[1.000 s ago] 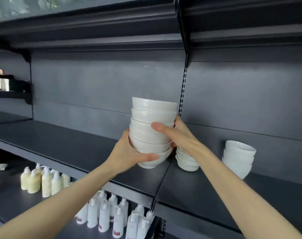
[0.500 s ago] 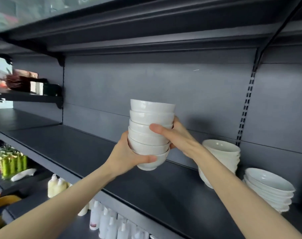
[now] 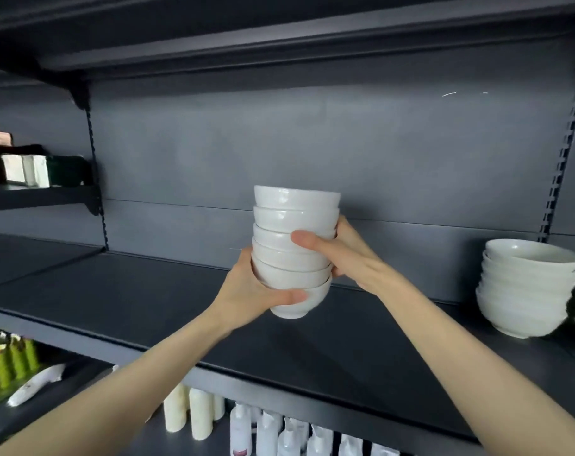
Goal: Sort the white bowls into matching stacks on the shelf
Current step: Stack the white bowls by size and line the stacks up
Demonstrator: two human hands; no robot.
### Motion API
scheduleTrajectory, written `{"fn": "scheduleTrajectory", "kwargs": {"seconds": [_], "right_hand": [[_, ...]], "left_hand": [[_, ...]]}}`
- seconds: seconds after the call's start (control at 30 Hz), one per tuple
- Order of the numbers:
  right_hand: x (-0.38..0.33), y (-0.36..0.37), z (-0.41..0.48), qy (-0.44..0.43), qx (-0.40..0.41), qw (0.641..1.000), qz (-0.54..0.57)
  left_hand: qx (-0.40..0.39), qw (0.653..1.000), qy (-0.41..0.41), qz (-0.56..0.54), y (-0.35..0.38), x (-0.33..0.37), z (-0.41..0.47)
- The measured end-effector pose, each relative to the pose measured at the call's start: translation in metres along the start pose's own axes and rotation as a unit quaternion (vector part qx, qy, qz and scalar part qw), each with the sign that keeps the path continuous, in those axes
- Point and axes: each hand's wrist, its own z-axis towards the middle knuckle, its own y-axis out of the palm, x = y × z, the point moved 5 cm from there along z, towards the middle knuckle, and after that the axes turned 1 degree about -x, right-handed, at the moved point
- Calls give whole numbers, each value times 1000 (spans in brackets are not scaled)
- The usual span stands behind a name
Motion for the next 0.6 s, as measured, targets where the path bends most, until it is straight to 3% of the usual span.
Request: {"fn": "scheduleTrajectory", "kwargs": {"seconds": [0.23, 0.6], "right_hand": [[18, 35, 59, 11, 31, 999, -33], [64, 117, 176, 12, 11, 1000, -22]], "left_hand": [[-38, 998, 6, -40, -38, -43, 44], [-12, 999, -17, -36, -135, -130, 106]]}}
